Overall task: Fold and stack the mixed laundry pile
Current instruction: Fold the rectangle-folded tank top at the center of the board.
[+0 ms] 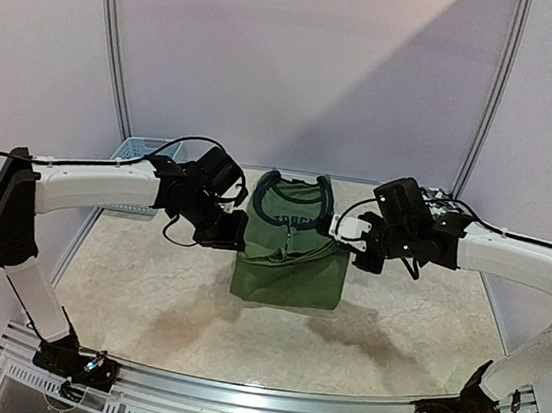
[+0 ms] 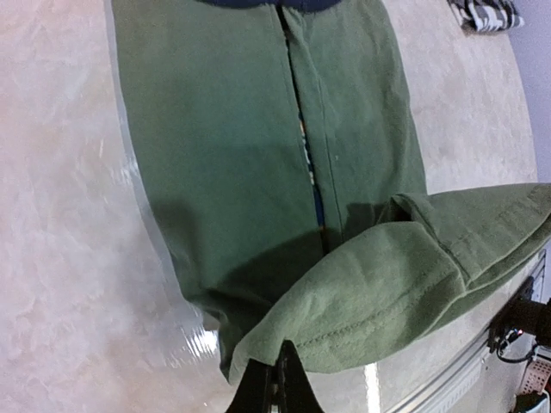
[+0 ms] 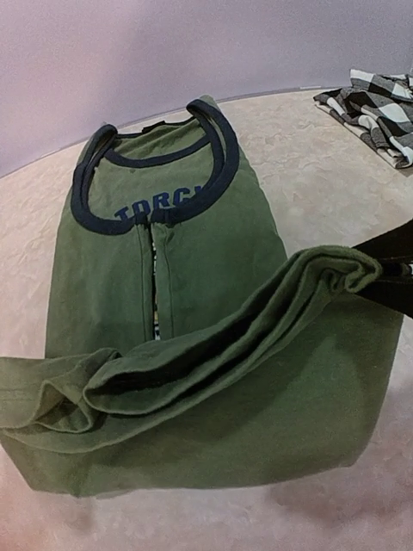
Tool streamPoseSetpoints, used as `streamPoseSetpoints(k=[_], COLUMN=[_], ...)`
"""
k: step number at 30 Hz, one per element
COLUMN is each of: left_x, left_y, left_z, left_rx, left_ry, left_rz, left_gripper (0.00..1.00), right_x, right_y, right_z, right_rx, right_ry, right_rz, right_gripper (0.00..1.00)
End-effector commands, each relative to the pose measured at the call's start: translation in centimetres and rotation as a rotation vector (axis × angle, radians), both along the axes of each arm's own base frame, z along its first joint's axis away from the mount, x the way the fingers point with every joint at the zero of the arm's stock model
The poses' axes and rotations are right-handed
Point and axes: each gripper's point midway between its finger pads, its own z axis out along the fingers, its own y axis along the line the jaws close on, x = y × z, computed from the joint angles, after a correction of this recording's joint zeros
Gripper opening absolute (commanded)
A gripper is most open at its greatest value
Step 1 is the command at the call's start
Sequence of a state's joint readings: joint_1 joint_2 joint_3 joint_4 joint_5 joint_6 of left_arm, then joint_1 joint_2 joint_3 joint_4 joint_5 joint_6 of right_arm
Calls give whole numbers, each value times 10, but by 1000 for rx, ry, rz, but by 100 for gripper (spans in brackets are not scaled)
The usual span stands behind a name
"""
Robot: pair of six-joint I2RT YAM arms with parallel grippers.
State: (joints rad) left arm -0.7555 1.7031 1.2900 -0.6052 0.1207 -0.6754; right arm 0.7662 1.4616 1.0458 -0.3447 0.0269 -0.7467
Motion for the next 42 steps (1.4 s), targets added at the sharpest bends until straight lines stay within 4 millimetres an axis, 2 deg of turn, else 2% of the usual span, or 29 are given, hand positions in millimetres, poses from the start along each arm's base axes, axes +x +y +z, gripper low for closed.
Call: streamPoseSetpoints(k=[1,5,15,19,26,30,36,40,42], left_x=[40,68,119,126,140,143,150,160,165], left_y=[0,-5,-9,-9,-1,3,-1,8,17], left_z=[0,-8,-33,-40,-45,-49,-58,-56,-50], left_rx=[10,-18,-49,-59,-60,-58,-57,-21,-17], left_ry=[-52,-69,-52,-38,-50,-44,-23,-42,-52], left_rz=[-5,3,35,42,73,81,71,112,150], left_gripper=[0,0,0,0,0,0,0,1,10], right_x=[33,52,104,114,128,134,146,157,160], right_y=[7,14,19,23,28,30,32,35,37], right_z=[2,-21,-45,-64,-82,-86,-93,-93,-91], right_rx=[88,63,80,62,54,58,67,95,108], right_ry=[51,90,165,194,226,228,230,238,257], right_rz=[-84,-98,-160,-164,-181,-190,-210,-231,-243], right_gripper=[0,0,0,0,0,0,0,3,9])
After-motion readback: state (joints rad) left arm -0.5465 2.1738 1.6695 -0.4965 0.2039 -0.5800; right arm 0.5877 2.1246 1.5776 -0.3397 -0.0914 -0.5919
